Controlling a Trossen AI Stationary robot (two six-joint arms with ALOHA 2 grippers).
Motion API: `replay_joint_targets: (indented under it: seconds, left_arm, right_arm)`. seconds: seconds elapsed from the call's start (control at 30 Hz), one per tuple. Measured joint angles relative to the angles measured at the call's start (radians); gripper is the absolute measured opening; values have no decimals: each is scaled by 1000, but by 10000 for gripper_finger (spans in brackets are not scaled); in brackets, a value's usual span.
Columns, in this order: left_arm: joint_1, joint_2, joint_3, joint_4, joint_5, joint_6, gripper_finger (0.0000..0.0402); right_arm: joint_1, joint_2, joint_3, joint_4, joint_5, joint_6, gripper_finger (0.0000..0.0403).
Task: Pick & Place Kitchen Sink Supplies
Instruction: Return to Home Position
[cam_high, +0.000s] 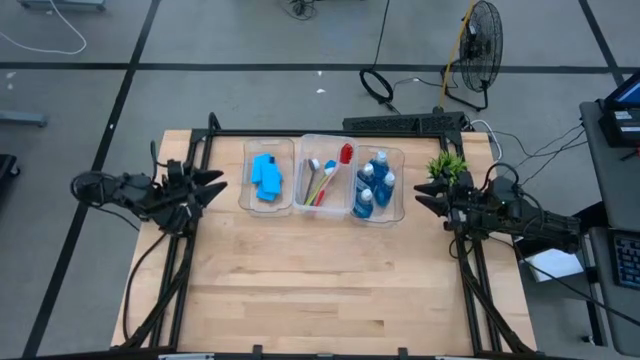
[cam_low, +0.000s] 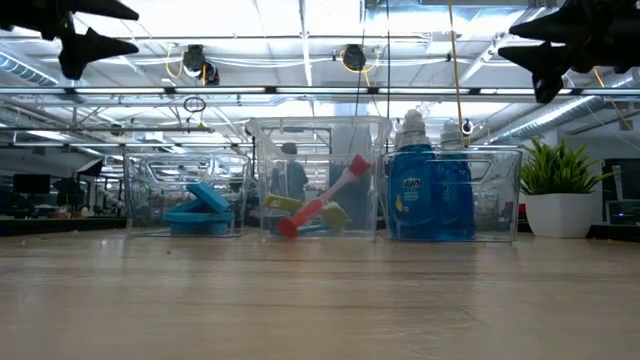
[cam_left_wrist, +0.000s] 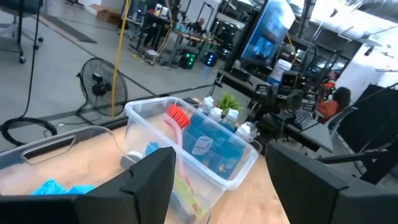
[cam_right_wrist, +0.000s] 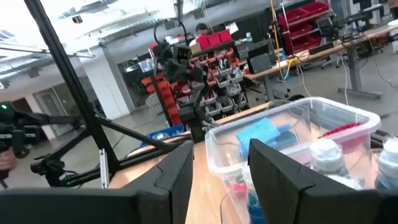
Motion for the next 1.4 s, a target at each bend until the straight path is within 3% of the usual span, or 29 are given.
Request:
replay_joint_targets:
  seconds: [0.23,0.37,0.5,0.67,0.83,1.07,1.23,1.4]
  left_arm:
    - [-10,-128,-88,-1,-20,16,253]
    - [-10,-128,-124,6,-24,6,253]
    - [-10,-128,-204,126,-16,-1,253]
    - [-10,-128,-330,343,95,29,253]
    - [-10,-128,-419,439,151,14,253]
    - [-10,-128,-423,420,210,102,253]
    - [-10,-128,-365,235,297,122,253]
    - [-10,-128,-356,174,231,132,253]
  right_arm:
    - [0,0,-12,23,0,7,141]
    - [0,0,-68,76,0,27,141]
    - [0,0,-157,195,-1,41,141]
    - [0,1,-235,329,-3,46,141]
    - [0,0,-246,332,-26,48,141]
    - [0,0,-243,380,-82,9,141]
    - [0,0,-221,348,-77,-29,141]
    - [0,3,-218,177,-75,38,141]
